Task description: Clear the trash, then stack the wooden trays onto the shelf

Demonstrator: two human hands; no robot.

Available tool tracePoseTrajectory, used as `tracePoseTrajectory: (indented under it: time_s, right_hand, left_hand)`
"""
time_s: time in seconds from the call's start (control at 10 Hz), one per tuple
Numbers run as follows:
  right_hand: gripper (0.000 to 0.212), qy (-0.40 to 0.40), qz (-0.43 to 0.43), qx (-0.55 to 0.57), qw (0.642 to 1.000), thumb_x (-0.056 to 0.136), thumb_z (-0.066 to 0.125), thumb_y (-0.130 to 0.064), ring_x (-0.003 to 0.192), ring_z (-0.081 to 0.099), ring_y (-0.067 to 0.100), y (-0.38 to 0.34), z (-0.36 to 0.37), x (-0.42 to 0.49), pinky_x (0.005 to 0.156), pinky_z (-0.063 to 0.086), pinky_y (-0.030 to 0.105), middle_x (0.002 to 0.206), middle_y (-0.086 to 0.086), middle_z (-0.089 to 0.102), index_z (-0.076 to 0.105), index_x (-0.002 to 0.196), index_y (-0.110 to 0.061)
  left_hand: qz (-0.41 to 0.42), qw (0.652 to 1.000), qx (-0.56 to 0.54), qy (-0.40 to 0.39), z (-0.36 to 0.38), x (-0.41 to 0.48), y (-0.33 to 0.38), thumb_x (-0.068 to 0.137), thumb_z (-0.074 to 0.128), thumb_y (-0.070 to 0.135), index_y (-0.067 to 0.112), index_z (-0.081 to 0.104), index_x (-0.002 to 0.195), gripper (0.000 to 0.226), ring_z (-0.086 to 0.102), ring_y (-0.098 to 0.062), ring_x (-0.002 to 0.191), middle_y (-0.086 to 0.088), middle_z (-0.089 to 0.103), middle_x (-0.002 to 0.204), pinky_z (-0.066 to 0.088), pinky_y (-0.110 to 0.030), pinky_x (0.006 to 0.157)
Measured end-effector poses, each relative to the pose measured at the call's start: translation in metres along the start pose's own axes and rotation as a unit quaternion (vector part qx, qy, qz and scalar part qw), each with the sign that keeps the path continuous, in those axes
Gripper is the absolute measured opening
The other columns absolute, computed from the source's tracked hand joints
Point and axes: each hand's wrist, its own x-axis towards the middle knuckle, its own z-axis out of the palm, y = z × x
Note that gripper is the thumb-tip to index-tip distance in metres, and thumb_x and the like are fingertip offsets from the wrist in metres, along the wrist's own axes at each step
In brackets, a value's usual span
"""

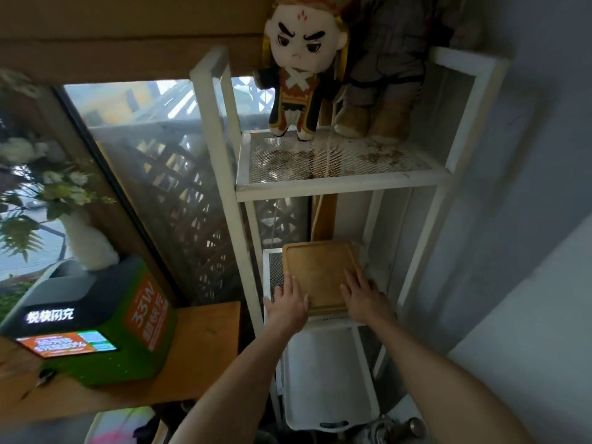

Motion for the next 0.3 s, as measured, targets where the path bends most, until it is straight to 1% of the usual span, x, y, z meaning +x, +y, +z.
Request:
tracePoseTrajectory:
  time_s: [0.1, 0.2, 0.3]
  right_hand:
    - [0.057, -0.031, 0.016, -0.026, 0.999, 0.101, 0.029, -0.049, 0.147, 0.018, 0.035, -0.005, -0.019, -0.003, 0.115, 0.023, 0.057, 0.164, 0.002, 0.011, 0.023, 0.154, -0.027]
    - [0.042, 0.019, 0.014, -0.01, 1.0, 0.1, 0.038, -0.043, 0.115, 0.054, 0.032, -0.015, -0.037, -0.027, 0.098, 0.044, 0.048, 0.128, 0.013, 0.058, 0.058, 0.123, -0.014]
    - [0.033, 0.087, -0.004, 0.018, 0.996, 0.101, 0.038, -0.033, 0.093, 0.06, 0.029, -0.025, -0.044, -0.056, 0.083, 0.051, 0.043, 0.103, 0.012, 0.063, 0.061, 0.101, -0.01]
  left_hand:
    - [0.019, 1.0, 0.02, -0.001, -0.022, -0.006, 0.004, 0.1, 0.041, 0.042, 0.012, 0.024, 0.15, 0.061, 0.037, -0.035, 0.136, -0.016, 0.024, 0.157, 0.036, -0.057, 0.11]
    - [0.093, 0.993, -0.003, 0.069, -0.038, -0.025, 0.003, 0.098, 0.052, 0.029, 0.012, 0.05, 0.125, 0.031, 0.053, -0.017, 0.09, -0.006, 0.055, 0.109, 0.05, -0.033, 0.078]
    - [0.164, 0.98, 0.005, 0.112, -0.051, -0.051, -0.001, 0.098, 0.054, 0.025, 0.013, 0.056, 0.112, 0.019, 0.053, -0.011, 0.075, 0.002, 0.05, 0.089, 0.043, -0.027, 0.067]
